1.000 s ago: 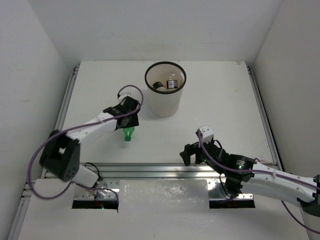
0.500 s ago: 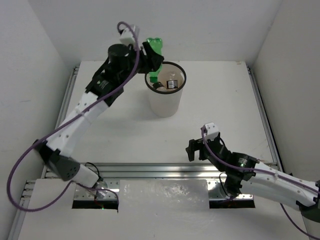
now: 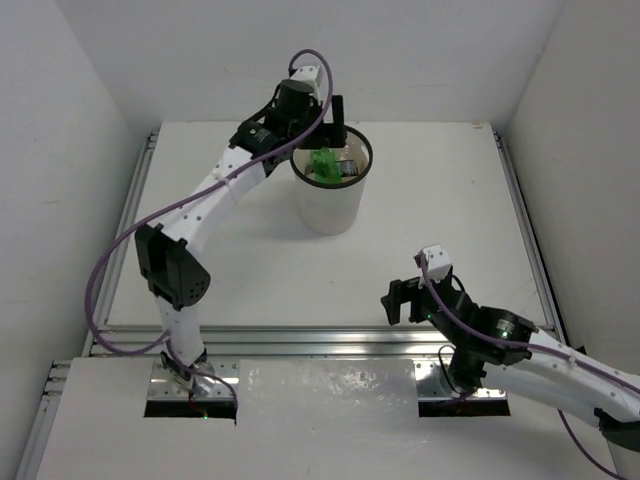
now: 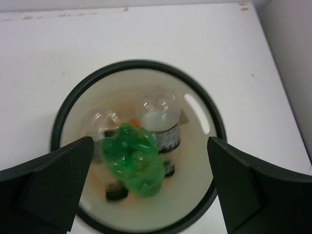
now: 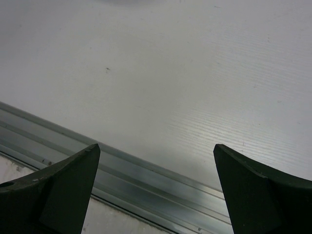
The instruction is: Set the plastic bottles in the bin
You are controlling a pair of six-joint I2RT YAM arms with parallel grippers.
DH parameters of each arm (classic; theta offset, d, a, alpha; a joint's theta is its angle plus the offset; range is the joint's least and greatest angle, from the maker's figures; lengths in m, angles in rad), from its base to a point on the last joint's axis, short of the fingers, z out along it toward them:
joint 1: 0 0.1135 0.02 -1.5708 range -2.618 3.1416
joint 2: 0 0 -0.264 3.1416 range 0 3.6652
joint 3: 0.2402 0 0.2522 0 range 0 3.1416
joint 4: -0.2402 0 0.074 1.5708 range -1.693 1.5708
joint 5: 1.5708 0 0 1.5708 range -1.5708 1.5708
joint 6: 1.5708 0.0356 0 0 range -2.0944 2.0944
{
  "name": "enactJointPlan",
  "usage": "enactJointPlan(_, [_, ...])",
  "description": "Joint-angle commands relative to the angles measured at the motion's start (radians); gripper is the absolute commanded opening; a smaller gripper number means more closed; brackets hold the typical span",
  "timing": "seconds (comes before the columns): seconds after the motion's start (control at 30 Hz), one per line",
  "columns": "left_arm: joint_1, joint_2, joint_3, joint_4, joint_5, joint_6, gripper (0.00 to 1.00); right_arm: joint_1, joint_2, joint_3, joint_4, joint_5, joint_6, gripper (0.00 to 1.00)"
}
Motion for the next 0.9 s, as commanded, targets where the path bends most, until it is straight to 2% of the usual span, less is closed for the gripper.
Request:
enactJointPlan(0.0, [0.0, -0.219, -0.069, 0.012, -0.102, -0.011, 1.0, -0.005, -0.004, 0.109, -0.067, 0.02, -0.02, 0.99])
enactJointPlan(0.03, [0.0, -0.276, -0.124, 0.02, -0.125, -0.014, 1.0, -0.004, -0.001, 0.151, -0.082, 0.026, -0.036, 0.99])
enactJointPlan(0.07, [0.0, -0.401, -0.26, 0.021, -0.191, -0.029, 1.0, -0.004, 0.016, 0.175, -0.117, 0.049, -0.077, 0.99])
enactJointPlan(0.13, [0.0, -0.539, -0.422, 0.036, -0.26, -0.055, 1.0, -0.002, 0.041, 0.258, -0.174, 0.108, -0.096, 0.99])
enactJointPlan(0.17, [0.0, -0.683, -0.594, 0.046, -0.318, -0.072, 1.0, -0.004, 0.074, 0.29, -0.24, 0.159, -0.102, 0.99])
enactJointPlan(0.23, [0.002, -0.815, -0.755, 0.049, -0.394, -0.101, 1.0, -0.004, 0.113, 0.379, -0.304, 0.197, -0.116, 0.99])
enactJointPlan(0.27, [0.003, -0.938, -0.895, 0.046, -0.449, -0.109, 1.0, -0.005, 0.128, 0.405, -0.364, 0.228, -0.113, 0.99])
enactJointPlan(0.33, [0.002, -1.046, -1.057, 0.027, -0.487, -0.127, 1.0, -0.004, 0.166, 0.468, -0.416, 0.289, -0.099, 0.99])
enactJointPlan(0.43, [0.003, -1.24, -1.169, 0.003, -0.506, -0.129, 1.0, -0.002, 0.17, 0.498, -0.458, 0.32, -0.109, 0.99])
enactJointPlan(0.57, [0.003, -1.337, -1.226, -0.045, -0.545, -0.136, 1.0, -0.002, 0.134, 0.489, -0.46, 0.319, -0.111, 0.99])
enactJointPlan(0.73, [0.002, -1.378, -1.26, -0.043, -0.561, -0.158, 1.0, -0.002, 0.068, 0.438, -0.427, 0.314, -0.12, 0.99])
enactJointPlan(0.87, [0.005, -1.318, -1.249, -0.054, -0.555, -0.161, 1.0, -0.002, 0.036, 0.41, -0.398, 0.296, -0.122, 0.99])
